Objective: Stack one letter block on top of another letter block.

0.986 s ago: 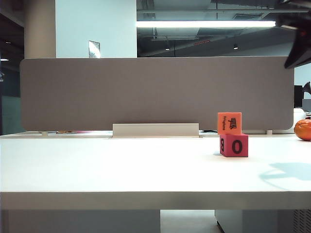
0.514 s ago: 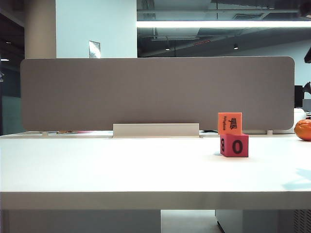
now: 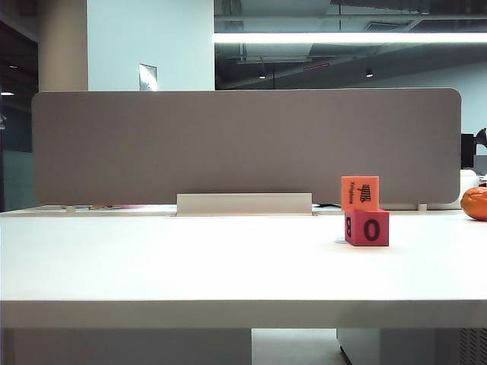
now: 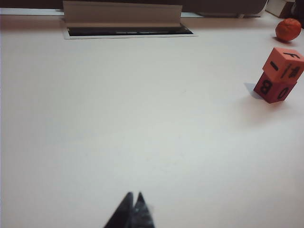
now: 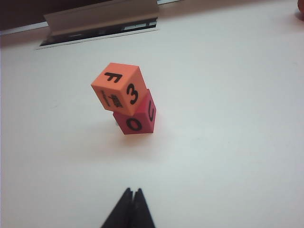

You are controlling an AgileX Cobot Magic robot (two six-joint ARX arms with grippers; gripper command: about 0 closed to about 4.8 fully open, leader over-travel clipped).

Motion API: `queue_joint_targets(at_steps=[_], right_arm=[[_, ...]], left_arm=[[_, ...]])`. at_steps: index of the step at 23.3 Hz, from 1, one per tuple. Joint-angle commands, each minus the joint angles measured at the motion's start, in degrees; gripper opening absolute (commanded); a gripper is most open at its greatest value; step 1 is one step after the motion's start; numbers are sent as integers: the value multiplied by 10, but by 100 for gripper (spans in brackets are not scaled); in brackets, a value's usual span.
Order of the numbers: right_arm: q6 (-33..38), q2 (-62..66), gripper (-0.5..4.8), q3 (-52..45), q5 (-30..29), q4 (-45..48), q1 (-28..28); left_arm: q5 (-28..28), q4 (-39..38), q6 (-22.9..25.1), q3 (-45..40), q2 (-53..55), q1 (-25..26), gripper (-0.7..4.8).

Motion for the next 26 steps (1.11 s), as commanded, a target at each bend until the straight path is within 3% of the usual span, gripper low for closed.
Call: queue_joint_targets(at_steps=[1, 5, 13, 17, 21, 26], right_arm=[[2, -1, -1, 2, -1, -6, 1], [1, -1, -1, 2, 2, -35, 1], [-73, -1, -1, 0, 17, -22, 0], [-68, -2, -1, -38, 9, 53, 1], [-43, -96, -1, -156, 2, 176, 1], [-43, -184, -1, -202, 1, 179, 1]], left_arm=[[0, 4, 2, 2, -1, 0, -6], [0, 4, 2, 2, -1, 0, -6], [-1, 4, 2, 2, -1, 0, -6], [0, 4, 2, 2, -1, 0, -6], [0, 4, 2, 2, -1, 0, -6], [0, 3, 2, 2, -1, 0, -6]])
